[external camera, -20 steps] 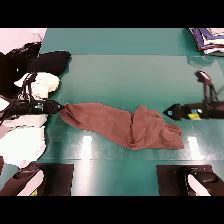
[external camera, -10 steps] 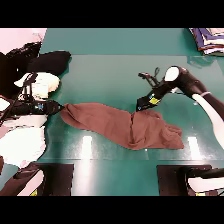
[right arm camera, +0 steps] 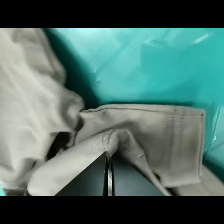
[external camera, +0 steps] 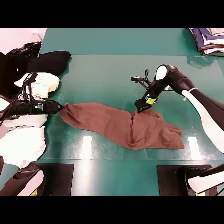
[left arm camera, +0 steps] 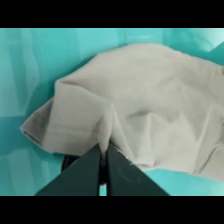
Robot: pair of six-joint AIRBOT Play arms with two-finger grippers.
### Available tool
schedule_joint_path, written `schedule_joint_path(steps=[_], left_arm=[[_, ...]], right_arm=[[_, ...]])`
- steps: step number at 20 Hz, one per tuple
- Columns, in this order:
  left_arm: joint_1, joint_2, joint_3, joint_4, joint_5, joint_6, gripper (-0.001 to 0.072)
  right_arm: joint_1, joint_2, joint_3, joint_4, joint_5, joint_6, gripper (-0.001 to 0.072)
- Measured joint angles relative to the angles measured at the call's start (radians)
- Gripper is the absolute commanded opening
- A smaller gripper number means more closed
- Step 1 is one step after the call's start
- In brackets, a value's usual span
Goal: Fold the shirts.
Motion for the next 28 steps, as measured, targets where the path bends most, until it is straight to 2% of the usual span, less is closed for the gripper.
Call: schedule_joint_path(steps=[4, 10, 14, 17, 22, 25, 28], left_arm=[[0.0, 0.021, 0.224, 0.026, -0.046, -0.017, 0.0033], [0.0, 0.036, 0.834, 0.049, -0.102, -0.047, 0.0033], [0.0, 0.038, 1.158, 0.053, -0.115, -0.082, 0.0032], [0.0, 0.038, 1.302, 0.053, -0.129, -0.123, 0.0032], [0.0, 0.039, 1.331, 0.05, -0.194, -0.18, 0.0032], [0.0, 0.038, 1.183, 0.05, -0.269, -0.198, 0.0032], [-0.005, 0.032, 0.916, 0.054, -0.289, -0.205, 0.0032]], right_arm=[[-0.05, 0.174, 0.085, -0.045, -0.018, 0.012, 0.0013], [-0.23, 0.524, 0.38, -0.108, -0.102, 0.074, 0.0012], [-0.397, 0.712, 0.526, -0.124, -0.141, 0.087, 0.0013], [-0.564, 0.814, 0.568, -0.124, -0.131, 0.09, 0.0013], [-0.803, 0.864, 0.589, -0.066, -0.083, 0.086, 0.0012], [-0.852, 0.784, 0.592, 0.048, -0.039, 0.076, 0.0012], [-0.847, 0.645, 0.587, 0.11, 0.036, 0.08, 0.0012]])
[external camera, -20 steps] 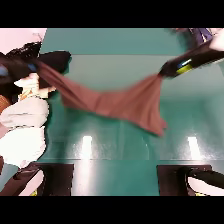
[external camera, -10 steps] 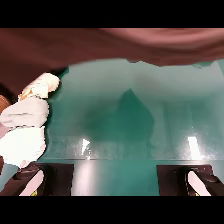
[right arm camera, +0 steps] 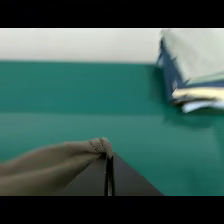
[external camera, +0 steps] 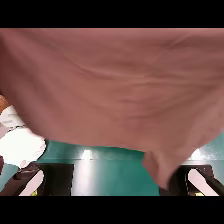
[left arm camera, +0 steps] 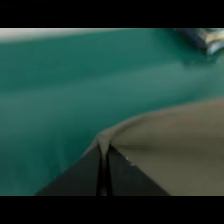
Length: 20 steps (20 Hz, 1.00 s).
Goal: Fold the shirts.
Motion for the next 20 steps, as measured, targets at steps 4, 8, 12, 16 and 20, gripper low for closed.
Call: schedule_joint_path(steps=[4, 8, 12, 16, 20], left_arm=[[-0.058, -0.077, -0.37, 0.004, 0.107, 0.02, 0.0032], [-0.113, -0.299, -0.513, 0.0, 0.302, 0.061, 0.0032], [-0.13, -0.583, -0.418, -0.023, 0.433, 0.076, 0.0033], [-0.135, -0.76, -0.279, -0.037, 0.456, 0.08, 0.0037], [-0.135, -0.813, -0.21, -0.04, 0.448, 0.082, 0.0492]], right_arm=[[0.098, -0.19, -0.118, 0.023, 0.042, 0.008, 0.0012], [0.225, -0.354, -0.272, -0.077, -0.052, 0.011, 0.0012], [0.317, -0.485, -0.336, -0.146, -0.23, 0.022, 0.0014], [0.353, -0.56, -0.352, -0.167, -0.342, 0.054, 0.0078], [0.357, -0.589, -0.357, -0.171, -0.365, 0.075, 0.0389]])
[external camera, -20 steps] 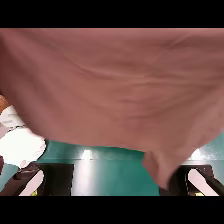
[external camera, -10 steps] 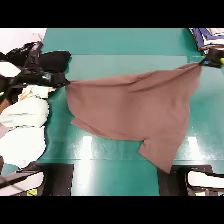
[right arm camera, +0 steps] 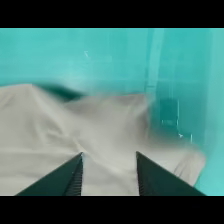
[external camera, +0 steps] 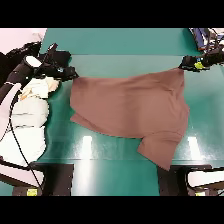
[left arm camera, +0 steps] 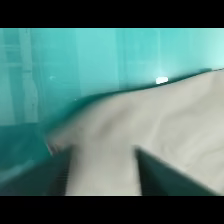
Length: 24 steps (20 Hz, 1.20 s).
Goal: Fold the shirts.
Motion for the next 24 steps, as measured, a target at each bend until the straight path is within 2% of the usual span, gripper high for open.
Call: schedule_joint_path(steps=[3, 6, 10, 15, 21, 22, 24], left_arm=[[0.016, -0.009, 0.046, 0.012, -0.083, 0.002, 0.0492], [0.08, 0.006, 0.066, 0.032, -0.262, 0.005, 0.0491], [0.156, 0.077, -0.082, 0.043, -0.431, 0.033, 0.0492], [0.175, 0.172, -0.357, 0.05, -0.44, 0.087, 0.0492], [0.14, 0.198, -0.516, 0.023, -0.419, 0.135, 0.0491], [0.122, 0.2, -0.527, 0.019, -0.413, 0.138, 0.0475], [0.089, 0.2, -0.544, 0.028, -0.382, 0.139, 0.0114]], right_arm=[[-0.016, 0.008, -0.002, 0.025, 0.026, 0.005, 0.0387], [-0.044, 0.075, -0.04, 0.049, 0.1, -0.018, 0.0387], [-0.088, 0.245, -0.213, 0.069, 0.154, -0.049, 0.0387], [-0.156, 0.431, -0.423, 0.139, 0.183, -0.089, 0.0387], [-0.219, 0.546, -0.528, 0.171, 0.209, -0.105, 0.0387], [-0.224, 0.557, -0.534, 0.172, 0.211, -0.106, 0.0387], [-0.23, 0.577, -0.541, 0.174, 0.218, -0.107, 0.0387]])
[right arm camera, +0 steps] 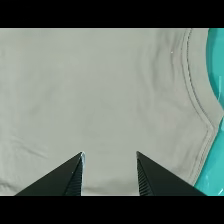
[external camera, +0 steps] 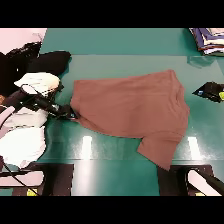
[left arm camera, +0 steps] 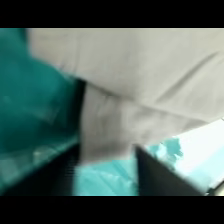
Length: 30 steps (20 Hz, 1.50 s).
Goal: Fold the shirts.
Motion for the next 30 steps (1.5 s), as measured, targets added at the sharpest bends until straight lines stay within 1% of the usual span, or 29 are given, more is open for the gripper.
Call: schedule_joint_path(steps=[1, 4, 7, 8, 9, 13, 17, 19, 20, 21, 22, 26, 30], left_arm=[[-0.011, -0.002, -0.007, 0.003, 0.016, -0.003, 0.0031], [-0.029, 0.008, -0.013, -0.002, 0.041, -0.01, 0.0032], [-0.034, 0.061, -0.016, 0.006, 0.068, -0.013, 0.0033], [-0.035, 0.086, -0.016, 0.003, 0.068, -0.013, 0.0033], [-0.038, 0.113, -0.016, 0.002, 0.067, -0.011, 0.0033], [-0.037, 0.178, -0.016, 0.002, 0.066, -0.01, 0.0033], [-0.037, 0.197, -0.016, 0.002, 0.066, -0.01, 0.0033], [-0.037, 0.2, -0.016, -0.003, 0.066, -0.01, 0.0033], [-0.037, 0.201, -0.016, -0.003, 0.066, -0.01, 0.0033], [-0.037, 0.202, -0.016, -0.004, 0.066, -0.01, 0.0033], [-0.037, 0.203, -0.016, -0.005, 0.066, -0.011, 0.0033], [-0.037, 0.224, 0.013, -0.007, 0.06, -0.029, 0.0032], [-0.038, 0.333, 0.182, -0.005, 0.055, -0.069, 0.0033]], right_arm=[[-0.002, 0.006, -0.003, -0.002, 0.01, 0.0, 0.0387], [-0.019, 0.018, -0.038, -0.026, 0.052, 0.0, 0.0387], [-0.074, 0.023, -0.145, -0.057, 0.091, 0.001, 0.0393], [-0.101, 0.024, -0.191, -0.063, 0.093, 0.002, 0.0462], [-0.13, 0.024, -0.245, -0.067, 0.096, 0.002, 0.0481], [-0.23, 0.025, -0.447, -0.076, 0.083, 0.002, 0.0452], [-0.253, 0.025, -0.589, -0.053, 0.023, -0.008, 0.0444], [-0.23, 0.025, -0.626, -0.02, -0.021, -0.014, 0.0348], [-0.211, 0.024, -0.635, -0.007, -0.04, -0.017, 0.0251], [-0.191, 0.024, -0.64, -0.001, -0.058, -0.018, 0.0091], [-0.169, 0.024, -0.64, 0.006, -0.074, -0.021, 0.0015], [-0.086, 0.031, -0.571, 0.02, -0.097, -0.039, 0.0014], [-0.011, 0.113, -0.335, 0.027, -0.093, -0.045, 0.0014]])
